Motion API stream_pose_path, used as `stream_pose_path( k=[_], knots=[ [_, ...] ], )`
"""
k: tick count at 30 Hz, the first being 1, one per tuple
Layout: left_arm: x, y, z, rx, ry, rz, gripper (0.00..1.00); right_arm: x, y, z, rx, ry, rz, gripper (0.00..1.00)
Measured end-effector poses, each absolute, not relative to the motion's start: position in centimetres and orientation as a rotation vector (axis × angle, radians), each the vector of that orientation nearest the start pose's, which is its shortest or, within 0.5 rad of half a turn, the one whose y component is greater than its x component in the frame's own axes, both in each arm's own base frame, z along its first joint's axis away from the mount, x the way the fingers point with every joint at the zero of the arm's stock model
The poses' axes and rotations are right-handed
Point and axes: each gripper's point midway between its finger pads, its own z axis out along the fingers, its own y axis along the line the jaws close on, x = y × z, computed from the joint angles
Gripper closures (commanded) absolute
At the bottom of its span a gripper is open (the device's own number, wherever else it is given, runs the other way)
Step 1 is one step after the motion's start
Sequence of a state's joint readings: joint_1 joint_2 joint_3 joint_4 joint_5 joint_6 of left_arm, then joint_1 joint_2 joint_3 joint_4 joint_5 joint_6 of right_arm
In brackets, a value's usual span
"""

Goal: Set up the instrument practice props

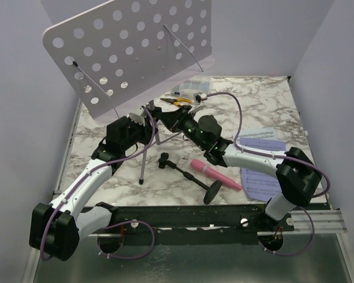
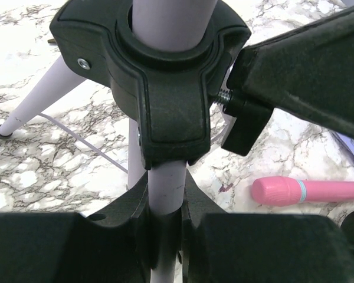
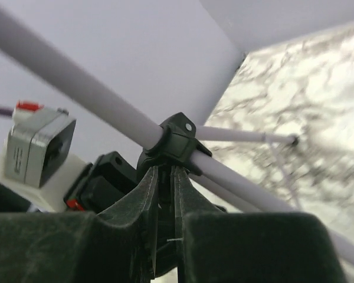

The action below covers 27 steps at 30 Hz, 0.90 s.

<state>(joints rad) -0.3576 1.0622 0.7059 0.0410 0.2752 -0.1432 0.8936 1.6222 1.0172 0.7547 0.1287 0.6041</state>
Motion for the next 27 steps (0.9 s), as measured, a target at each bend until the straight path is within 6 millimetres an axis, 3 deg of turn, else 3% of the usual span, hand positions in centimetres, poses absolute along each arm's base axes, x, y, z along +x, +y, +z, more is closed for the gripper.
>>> stream_pose_path(
  k=[8,11,14,17,19,22,27],
  knots=[
    [31.7,-17.7,20.1,0.400,1.877,-0.607,1.00,32.5,39.0,27.8,0.622,1.694,1.524,0.97],
    [31.7,-17.7,20.1,0.400,1.877,-0.607,1.00,32.2,37.6,26.0,0.775,1.714,1.572,0.78],
    [31.7,-17.7,20.1,0.400,1.877,-0.607,1.00,31.7,36.2,23.9,0.787,1.735,1.538,0.64],
    [31.7,-17.7,20.1,0.399,1.877,-0.607,1.00,30.7,35.4,24.1,0.518,1.710,1.441,0.55],
    [31.7,-17.7,20.1,0.399,1.877,-0.607,1.00,29.5,35.6,26.1,0.176,1.639,1.355,0.48],
    [31.7,-17.7,20.1,0.400,1.877,-0.608,1.00,27.3,35.3,29.7,-0.291,1.436,1.172,0.44],
    [31.7,-17.7,20.1,0.400,1.876,-0.608,1.00,26.7,35.4,33.6,-0.782,1.085,0.774,0.37]
  ],
)
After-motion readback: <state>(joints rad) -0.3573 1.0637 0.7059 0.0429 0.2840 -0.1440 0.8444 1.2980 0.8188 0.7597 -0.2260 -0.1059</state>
